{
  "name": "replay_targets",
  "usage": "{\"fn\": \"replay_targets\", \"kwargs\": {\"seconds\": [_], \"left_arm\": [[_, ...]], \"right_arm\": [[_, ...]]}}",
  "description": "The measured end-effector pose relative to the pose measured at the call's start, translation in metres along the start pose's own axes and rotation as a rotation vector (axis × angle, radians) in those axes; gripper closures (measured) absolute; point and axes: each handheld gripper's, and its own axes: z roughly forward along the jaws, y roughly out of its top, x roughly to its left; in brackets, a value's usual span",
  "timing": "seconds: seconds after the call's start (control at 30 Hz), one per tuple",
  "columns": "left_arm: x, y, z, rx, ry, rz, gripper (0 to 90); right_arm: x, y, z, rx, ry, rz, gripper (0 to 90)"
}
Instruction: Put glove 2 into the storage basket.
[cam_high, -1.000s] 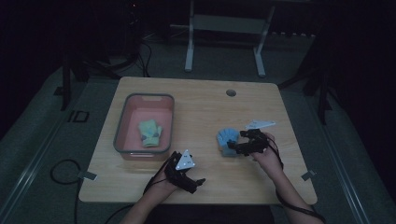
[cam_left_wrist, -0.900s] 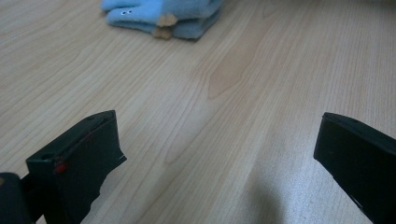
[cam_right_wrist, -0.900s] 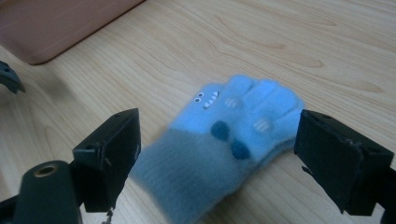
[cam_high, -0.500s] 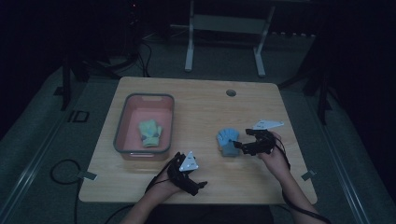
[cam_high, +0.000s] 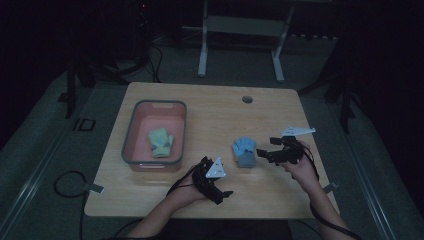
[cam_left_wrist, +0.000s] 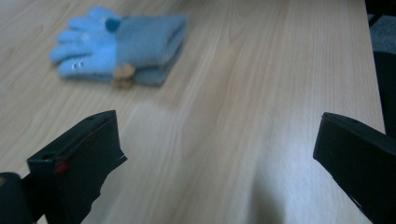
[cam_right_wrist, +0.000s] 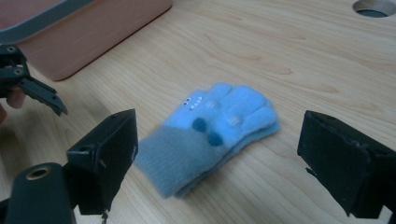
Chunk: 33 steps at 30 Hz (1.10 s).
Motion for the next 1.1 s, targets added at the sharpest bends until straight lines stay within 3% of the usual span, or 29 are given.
{"fn": "replay_targets", "kwargs": {"seconds": [0.2,0.37,0.5,0.6,0.97,1.1], "left_arm": [[0.008,0.02,0.012,0.006,-0.004,0.05,1.9],[0.014,0.038,0.023,0.0,-0.004,0.113,14.2],[0.019,0.05,0.033,0.002,-0.011,0.149,18.3],[0.021,0.057,0.042,0.031,-0.014,0.183,20.8],[0.032,0.059,0.071,0.125,-0.011,0.279,39.3],[0.032,0.056,0.083,0.174,0.001,0.323,41.7]], "right_arm": [[-0.005,-0.001,-0.002,-0.003,-0.014,0.001,15.6],[-0.009,0.0,-0.003,-0.009,-0.044,-0.006,24.2],[-0.012,0.004,-0.001,-0.005,-0.058,-0.021,30.6],[-0.014,0.006,0.004,0.002,-0.059,-0.02,32.5],[-0.017,0.006,0.021,0.022,-0.048,-0.003,38.9],[-0.017,0.007,0.026,0.034,-0.054,-0.003,38.9]]}}
